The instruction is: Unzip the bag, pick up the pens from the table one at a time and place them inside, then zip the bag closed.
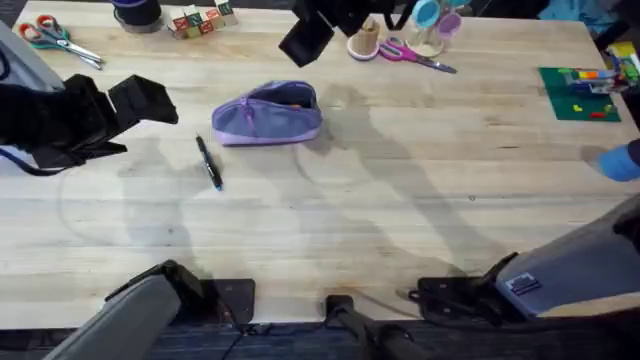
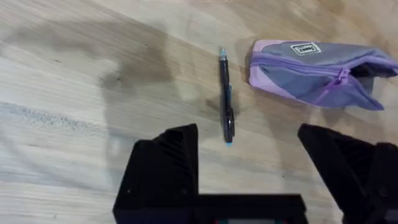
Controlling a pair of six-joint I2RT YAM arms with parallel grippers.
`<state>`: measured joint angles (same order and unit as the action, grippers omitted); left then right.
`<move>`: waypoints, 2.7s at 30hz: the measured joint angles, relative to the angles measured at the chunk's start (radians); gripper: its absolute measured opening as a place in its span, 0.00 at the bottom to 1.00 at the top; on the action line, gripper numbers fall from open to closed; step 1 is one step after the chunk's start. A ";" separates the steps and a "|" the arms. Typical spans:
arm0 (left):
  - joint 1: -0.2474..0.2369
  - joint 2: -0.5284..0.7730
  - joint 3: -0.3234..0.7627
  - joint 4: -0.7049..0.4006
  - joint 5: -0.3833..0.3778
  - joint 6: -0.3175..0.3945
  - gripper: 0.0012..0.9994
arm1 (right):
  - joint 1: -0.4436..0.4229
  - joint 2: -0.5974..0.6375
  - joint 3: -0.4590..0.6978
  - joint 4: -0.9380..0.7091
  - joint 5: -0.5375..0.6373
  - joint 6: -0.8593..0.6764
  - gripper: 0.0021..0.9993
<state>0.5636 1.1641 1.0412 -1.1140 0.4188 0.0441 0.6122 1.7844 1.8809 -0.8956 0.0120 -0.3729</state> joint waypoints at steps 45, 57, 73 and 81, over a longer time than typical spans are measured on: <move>-0.445 0.217 -0.292 0.448 -0.380 -0.210 1.00 | -0.061 -0.039 0.000 -0.007 0.003 0.003 1.00; -0.445 0.237 -0.291 0.459 -0.414 -0.210 0.84 | -0.061 -0.039 0.000 -0.003 0.003 0.003 1.00; -0.448 0.254 -0.277 0.479 -0.389 -0.226 0.05 | -0.061 -0.039 0.000 -0.003 0.003 0.003 1.00; -0.448 0.280 -0.236 0.428 -0.394 -0.227 0.04 | -0.061 -0.040 0.000 -0.002 0.003 0.003 1.00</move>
<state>0.1158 1.4438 0.8048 -0.6863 0.0248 -0.1833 0.5510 1.7447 1.8809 -0.8978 0.0151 -0.3698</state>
